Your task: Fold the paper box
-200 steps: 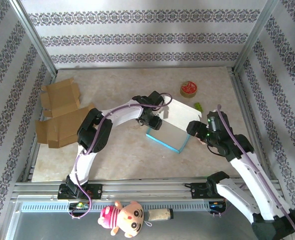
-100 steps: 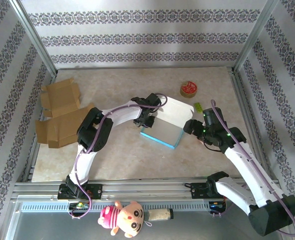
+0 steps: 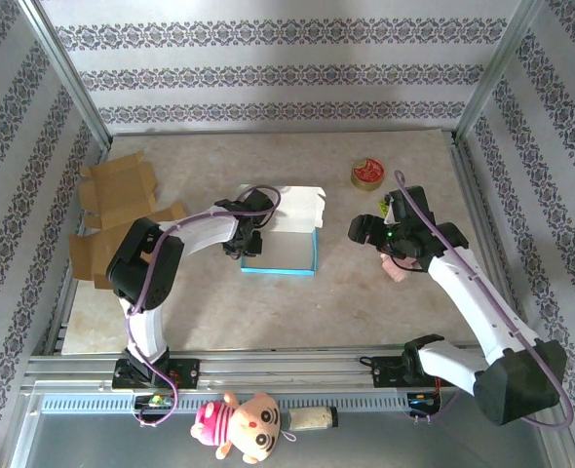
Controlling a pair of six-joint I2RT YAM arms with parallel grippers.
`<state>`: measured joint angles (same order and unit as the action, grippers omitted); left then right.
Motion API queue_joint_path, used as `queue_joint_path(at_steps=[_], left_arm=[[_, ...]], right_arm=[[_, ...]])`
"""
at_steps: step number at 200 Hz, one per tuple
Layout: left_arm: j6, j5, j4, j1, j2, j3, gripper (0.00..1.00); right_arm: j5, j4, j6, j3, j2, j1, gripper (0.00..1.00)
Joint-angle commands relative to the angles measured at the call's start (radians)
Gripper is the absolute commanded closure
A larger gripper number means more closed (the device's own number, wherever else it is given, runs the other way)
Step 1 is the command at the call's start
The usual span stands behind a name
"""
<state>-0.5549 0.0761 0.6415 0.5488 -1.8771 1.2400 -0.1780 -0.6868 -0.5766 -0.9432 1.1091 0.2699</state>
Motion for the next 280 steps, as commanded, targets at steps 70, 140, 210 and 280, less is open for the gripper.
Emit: queue_joint_path(at_steps=[70,140,210,280], left_arm=[[0.006,-0.148,-0.064,0.003,0.5,-0.115,0.43],[0.215,-0.29,-0.292,0.002,0.849,-0.216,0.13],[0.338,-0.391,-0.144,-0.27,0.586,-0.062,0.04],[0.507,-0.446,-0.081,-0.34,0.378,0.047,0.0]], right_arm=[[0.125,0.003,0.26,-0.098,0.075,-0.054,0.15],[-0.04,0.027,0.371,-0.304,0.298,-0.106,0.13],[-0.387,0.199,0.402,-0.26,0.359,-0.02,0.11],[-0.209,0.297,0.446,-0.305,0.523,0.064,0.17]])
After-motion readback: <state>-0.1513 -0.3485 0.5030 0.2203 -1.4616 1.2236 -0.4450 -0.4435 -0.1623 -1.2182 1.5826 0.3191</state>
